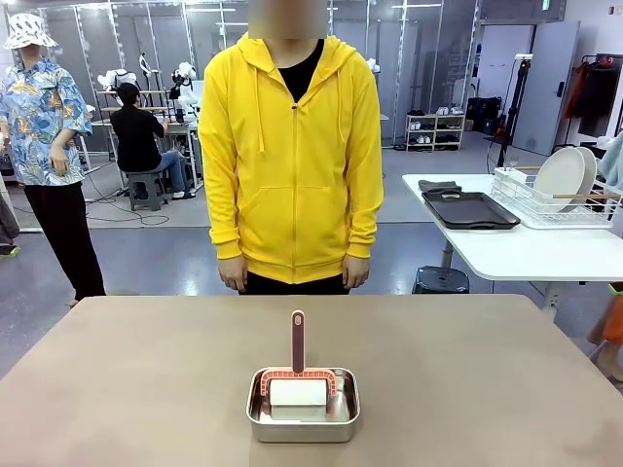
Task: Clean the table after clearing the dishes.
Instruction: Place the Lint Roller back on top of the Airtight Container.
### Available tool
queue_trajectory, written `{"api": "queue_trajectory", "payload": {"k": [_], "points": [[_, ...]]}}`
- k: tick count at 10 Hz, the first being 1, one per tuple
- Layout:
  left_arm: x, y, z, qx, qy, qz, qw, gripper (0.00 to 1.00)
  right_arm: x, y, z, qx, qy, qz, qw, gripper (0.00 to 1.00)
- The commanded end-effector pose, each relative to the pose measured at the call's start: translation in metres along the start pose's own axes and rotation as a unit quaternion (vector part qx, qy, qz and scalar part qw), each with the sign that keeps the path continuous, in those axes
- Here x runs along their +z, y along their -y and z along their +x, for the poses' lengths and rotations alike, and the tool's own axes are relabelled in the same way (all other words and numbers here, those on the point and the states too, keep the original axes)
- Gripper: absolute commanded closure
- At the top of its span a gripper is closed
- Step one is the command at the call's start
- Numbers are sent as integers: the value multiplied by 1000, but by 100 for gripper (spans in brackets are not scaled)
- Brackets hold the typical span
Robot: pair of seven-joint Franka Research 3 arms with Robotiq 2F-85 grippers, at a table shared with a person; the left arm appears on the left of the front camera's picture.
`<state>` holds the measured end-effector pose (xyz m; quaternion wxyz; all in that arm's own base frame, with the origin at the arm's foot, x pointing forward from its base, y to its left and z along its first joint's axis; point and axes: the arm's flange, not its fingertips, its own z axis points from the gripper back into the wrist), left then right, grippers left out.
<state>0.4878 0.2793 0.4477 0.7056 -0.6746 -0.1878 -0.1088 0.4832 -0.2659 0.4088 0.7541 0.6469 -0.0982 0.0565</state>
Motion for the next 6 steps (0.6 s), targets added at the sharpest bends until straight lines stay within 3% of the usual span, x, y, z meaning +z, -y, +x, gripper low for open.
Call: {"api": "queue_trajectory", "payload": {"k": [1, 6], "points": [[-3, 4, -7, 1, 6, 1, 1000, 0, -4, -3, -5, -2, -2, -2, 1000, 4], [-3, 4, -7, 1, 6, 1, 1000, 0, -4, -3, -5, -2, -2, -2, 1000, 4]]}}
